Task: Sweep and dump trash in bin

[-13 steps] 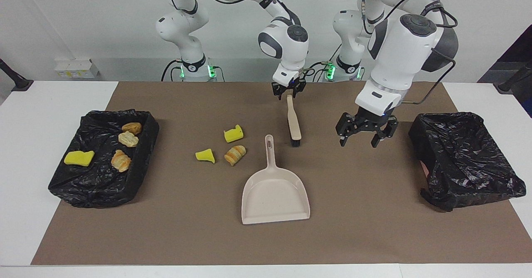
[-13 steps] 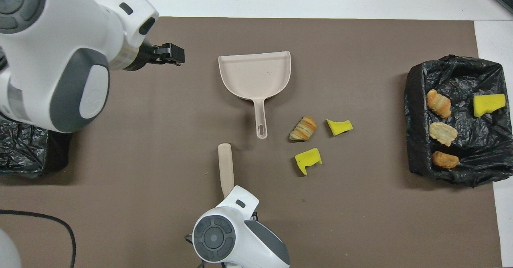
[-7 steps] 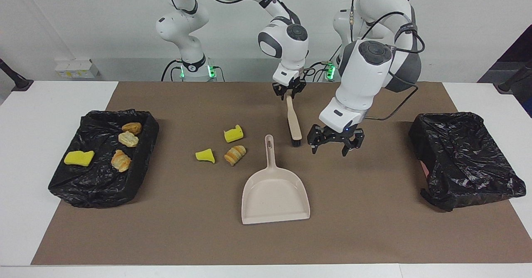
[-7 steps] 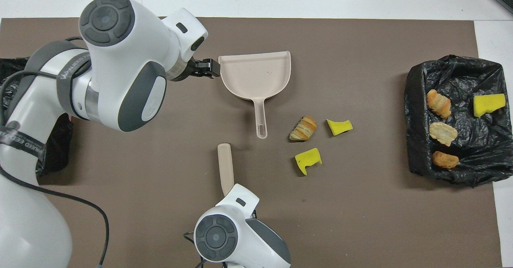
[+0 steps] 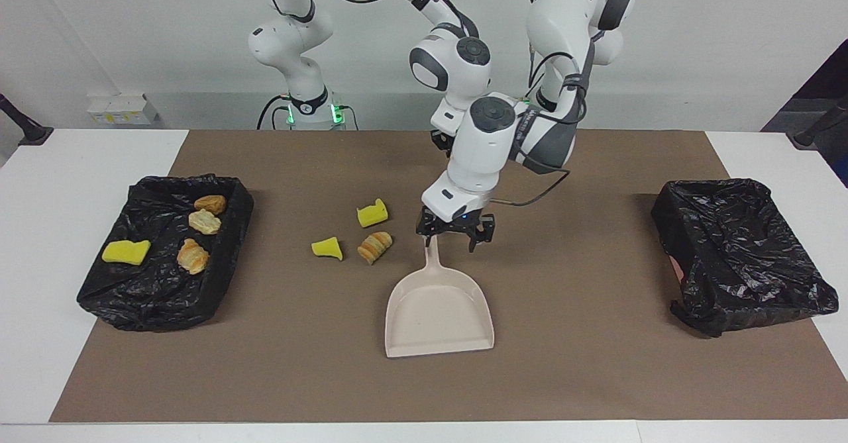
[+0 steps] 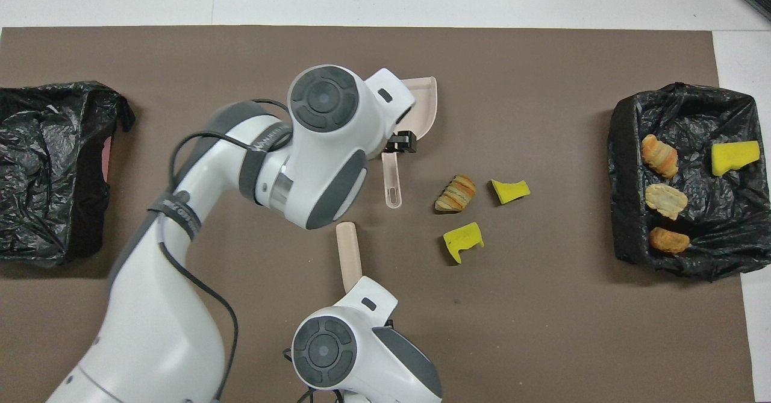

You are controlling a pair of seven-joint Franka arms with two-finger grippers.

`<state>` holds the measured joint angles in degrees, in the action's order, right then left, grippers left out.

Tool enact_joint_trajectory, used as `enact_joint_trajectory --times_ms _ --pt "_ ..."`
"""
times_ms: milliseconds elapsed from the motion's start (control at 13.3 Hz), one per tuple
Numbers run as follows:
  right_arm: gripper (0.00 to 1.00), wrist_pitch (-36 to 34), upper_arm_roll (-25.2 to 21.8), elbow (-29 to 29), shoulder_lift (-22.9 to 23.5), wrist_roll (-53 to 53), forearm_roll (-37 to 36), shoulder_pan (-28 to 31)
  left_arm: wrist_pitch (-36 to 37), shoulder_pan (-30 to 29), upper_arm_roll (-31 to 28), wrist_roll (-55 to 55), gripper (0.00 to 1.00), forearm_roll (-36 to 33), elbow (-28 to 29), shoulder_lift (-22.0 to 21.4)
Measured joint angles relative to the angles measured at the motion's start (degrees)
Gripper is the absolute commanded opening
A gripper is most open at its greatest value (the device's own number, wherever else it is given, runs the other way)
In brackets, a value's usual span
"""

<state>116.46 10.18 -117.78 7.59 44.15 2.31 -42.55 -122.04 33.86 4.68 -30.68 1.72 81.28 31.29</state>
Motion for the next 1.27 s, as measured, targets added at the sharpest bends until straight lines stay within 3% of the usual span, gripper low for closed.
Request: enact_joint_trajectory --times_ms 300,449,599,674,974,1274 --pt "0.00 -10.61 -0.08 -1.08 -7.58 0.20 0.01 2.25 -0.84 2.42 -0.42 -2.44 1.00 -0.19 0.48 3.19" --pt "0.00 -11.50 -0.13 -3.91 -10.57 0.20 0.01 3.09 -0.09 2.41 -0.67 -2.43 0.96 -0.49 0.93 3.15" --pt "0.00 -11.06 -0.08 -8.08 -13.06 0.20 0.02 3.12 0.79 2.43 -0.61 -2.42 0.24 -1.06 0.97 3.03" --pt "0.00 -10.72 -0.08 -10.13 -14.45 0.20 0.02 3.15 1.47 2.44 -0.58 -2.41 0.00 -1.13 0.97 2.94" --pt "0.00 -10.70 -0.16 -13.91 -19.04 0.20 0.02 6.36 2.56 2.41 -0.83 -2.35 0.00 -1.92 0.96 1.93" --pt "0.00 -10.70 -0.39 -14.30 -19.92 -2.59 -0.42 16.49 2.61 2.00 -1.29 6.30 0.00 -4.48 0.94 1.40"
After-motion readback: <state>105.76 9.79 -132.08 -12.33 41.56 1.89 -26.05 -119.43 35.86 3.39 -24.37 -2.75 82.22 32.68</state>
